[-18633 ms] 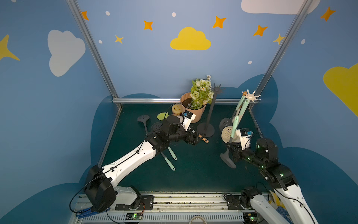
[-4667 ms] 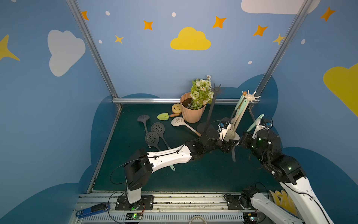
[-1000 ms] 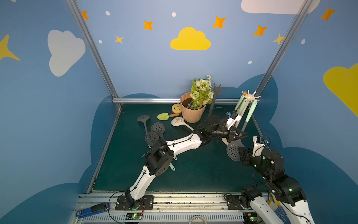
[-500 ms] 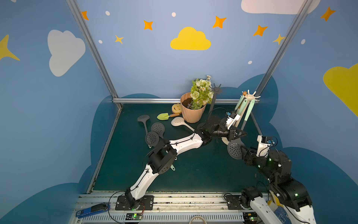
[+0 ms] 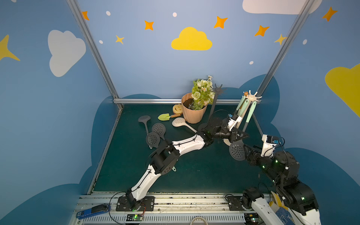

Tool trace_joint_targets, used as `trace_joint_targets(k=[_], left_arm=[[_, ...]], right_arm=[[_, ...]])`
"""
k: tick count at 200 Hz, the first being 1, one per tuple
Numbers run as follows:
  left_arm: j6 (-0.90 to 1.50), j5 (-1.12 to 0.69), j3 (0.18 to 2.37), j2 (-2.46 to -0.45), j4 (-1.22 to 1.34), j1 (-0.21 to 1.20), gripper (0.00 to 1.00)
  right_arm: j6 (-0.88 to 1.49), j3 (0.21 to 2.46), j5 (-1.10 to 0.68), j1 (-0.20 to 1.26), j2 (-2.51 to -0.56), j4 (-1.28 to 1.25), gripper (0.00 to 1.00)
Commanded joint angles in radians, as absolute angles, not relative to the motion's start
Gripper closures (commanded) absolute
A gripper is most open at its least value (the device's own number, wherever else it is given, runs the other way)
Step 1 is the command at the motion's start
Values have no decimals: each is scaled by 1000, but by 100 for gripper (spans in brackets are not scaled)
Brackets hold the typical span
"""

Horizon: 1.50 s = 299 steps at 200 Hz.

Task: Hang the skimmer on the kitchen utensil rack
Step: Hang the skimmer on the rack.

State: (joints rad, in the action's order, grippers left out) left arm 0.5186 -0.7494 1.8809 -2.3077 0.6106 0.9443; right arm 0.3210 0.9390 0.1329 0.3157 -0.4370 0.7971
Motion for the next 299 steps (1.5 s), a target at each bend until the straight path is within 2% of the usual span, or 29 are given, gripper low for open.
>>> trace_joint_targets(k=[1, 299], left_arm=[[571, -703, 1908, -2331, 645, 933, 96], [855, -479, 1882, -2437, 687, 960, 97]], right_arm=[[313, 972, 127, 311, -442, 787, 42], [339, 1057, 127, 312, -460, 801, 35]])
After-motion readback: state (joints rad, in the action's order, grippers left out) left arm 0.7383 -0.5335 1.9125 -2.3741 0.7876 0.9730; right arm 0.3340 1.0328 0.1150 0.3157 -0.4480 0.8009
